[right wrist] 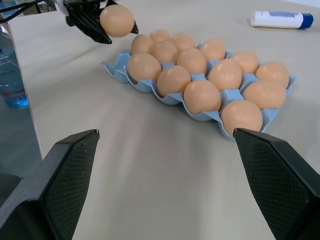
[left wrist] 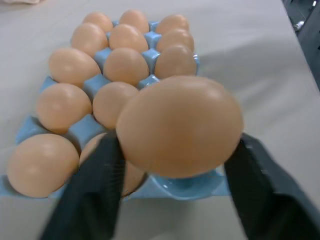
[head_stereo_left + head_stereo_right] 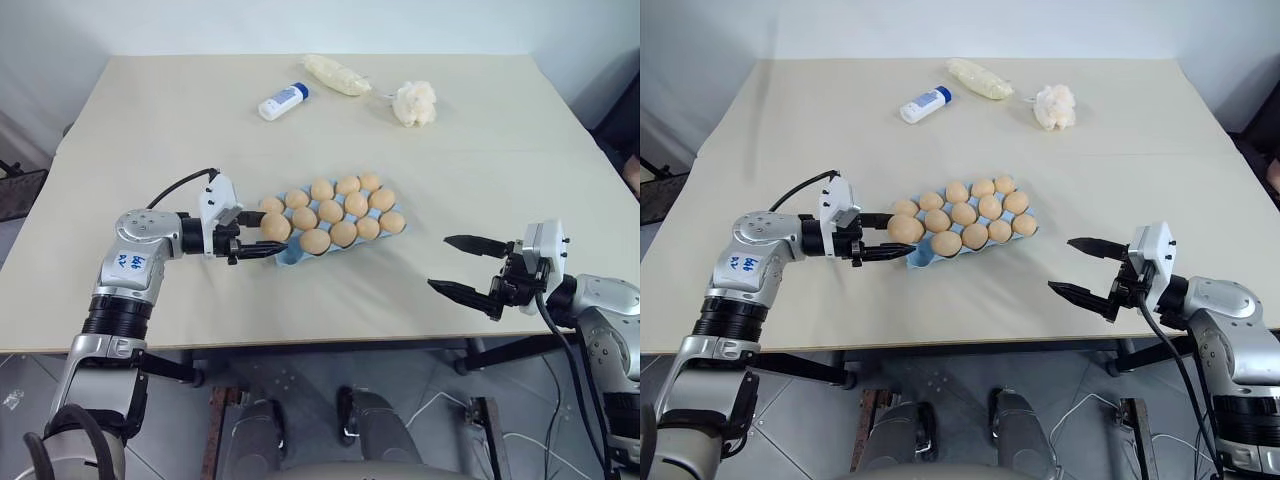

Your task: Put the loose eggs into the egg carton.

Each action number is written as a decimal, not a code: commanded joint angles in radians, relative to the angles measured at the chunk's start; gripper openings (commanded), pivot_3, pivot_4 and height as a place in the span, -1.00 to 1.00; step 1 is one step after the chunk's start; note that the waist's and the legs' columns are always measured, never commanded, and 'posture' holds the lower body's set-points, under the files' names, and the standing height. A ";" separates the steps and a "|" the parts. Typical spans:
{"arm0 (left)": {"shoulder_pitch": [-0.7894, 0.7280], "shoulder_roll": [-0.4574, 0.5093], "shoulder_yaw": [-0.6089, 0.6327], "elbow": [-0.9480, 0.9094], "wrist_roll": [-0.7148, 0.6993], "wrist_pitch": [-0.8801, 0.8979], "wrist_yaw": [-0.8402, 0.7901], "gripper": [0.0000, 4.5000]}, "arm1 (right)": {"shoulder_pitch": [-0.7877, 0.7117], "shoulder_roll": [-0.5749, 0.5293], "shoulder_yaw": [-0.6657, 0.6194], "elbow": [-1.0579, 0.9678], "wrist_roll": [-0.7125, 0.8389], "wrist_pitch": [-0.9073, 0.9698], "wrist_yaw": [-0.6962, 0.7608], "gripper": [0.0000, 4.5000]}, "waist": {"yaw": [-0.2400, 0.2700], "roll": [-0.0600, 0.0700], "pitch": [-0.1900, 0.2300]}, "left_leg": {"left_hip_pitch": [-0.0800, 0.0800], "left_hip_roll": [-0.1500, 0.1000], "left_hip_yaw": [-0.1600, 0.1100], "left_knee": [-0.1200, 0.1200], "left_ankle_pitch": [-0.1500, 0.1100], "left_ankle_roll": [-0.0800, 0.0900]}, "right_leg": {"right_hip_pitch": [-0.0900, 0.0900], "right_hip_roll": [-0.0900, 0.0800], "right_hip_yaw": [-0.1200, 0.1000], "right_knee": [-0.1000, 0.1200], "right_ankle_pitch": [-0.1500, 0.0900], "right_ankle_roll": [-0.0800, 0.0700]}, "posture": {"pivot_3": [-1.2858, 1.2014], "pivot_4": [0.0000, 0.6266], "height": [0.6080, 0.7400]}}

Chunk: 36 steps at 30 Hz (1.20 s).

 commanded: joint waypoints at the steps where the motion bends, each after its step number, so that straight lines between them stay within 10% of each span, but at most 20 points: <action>1: -0.031 -0.012 0.005 -0.008 0.000 -0.017 0.002 0.87 | -0.001 -0.006 -0.034 -0.037 0.016 -0.013 -0.003 1.00 | 0.001 0.000 0.000 | 0.000 0.000 0.000 0.000 0.000 0.000 | 0.000 0.000 0.000 0.000 0.000 0.000 | 0.03 -0.52 1.00; 36: 0.237 0.180 0.250 -0.156 -0.223 0.061 -0.171 0.99 | -0.245 -0.045 0.084 0.191 -0.054 -0.032 0.197 1.00 | 0.001 0.003 0.002 | 0.000 0.001 0.000 0.000 -0.003 -0.004 | 0.000 -0.003 0.000 0.000 -0.004 -0.007 | 0.03 -0.52 1.00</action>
